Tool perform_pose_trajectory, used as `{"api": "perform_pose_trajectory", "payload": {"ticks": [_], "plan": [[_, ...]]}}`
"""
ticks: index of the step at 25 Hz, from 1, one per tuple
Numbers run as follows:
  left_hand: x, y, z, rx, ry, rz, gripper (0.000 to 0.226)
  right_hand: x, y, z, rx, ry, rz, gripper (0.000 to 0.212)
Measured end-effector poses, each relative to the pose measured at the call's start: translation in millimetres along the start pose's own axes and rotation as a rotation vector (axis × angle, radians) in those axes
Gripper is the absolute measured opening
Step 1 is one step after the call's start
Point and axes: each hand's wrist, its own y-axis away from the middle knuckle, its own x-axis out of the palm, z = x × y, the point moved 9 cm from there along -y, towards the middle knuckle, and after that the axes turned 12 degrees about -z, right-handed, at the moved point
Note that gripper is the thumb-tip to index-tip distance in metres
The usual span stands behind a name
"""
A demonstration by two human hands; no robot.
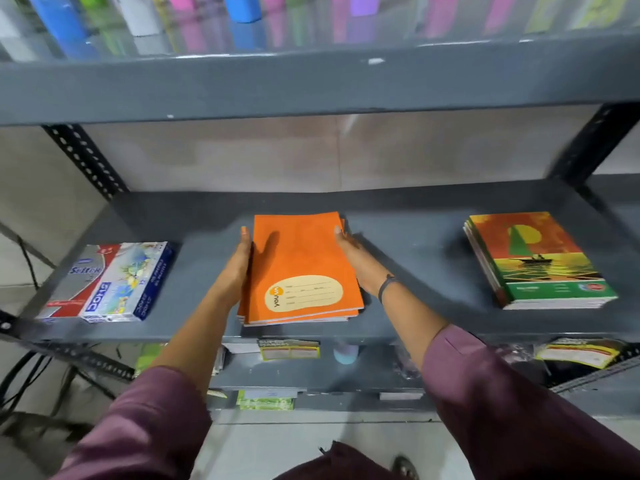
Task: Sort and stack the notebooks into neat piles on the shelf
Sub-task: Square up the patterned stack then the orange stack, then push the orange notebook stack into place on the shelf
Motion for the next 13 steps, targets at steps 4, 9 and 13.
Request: {"api": "perform_pose_trajectory", "payload": {"ticks": [4, 9, 13], "plan": [[5.1, 3.8, -9.9, -0.052, 0.026, 0.182, 0.073, 14.8, 1.7, -14.4, 0.030, 0.007, -0.063, 0.093], [12.2, 8.7, -28.8, -0.013, 0.036, 0.321, 0.069, 6.4, -8.9, -23.3, 0.112, -0.171, -0.116, 0.062], [17.1, 12.6, -35.6, -0.004, 0.040, 0.323, 0.073, 4.9, -21.8, -19.2, 0.080, -0.283, -0.079, 0.036]]}}
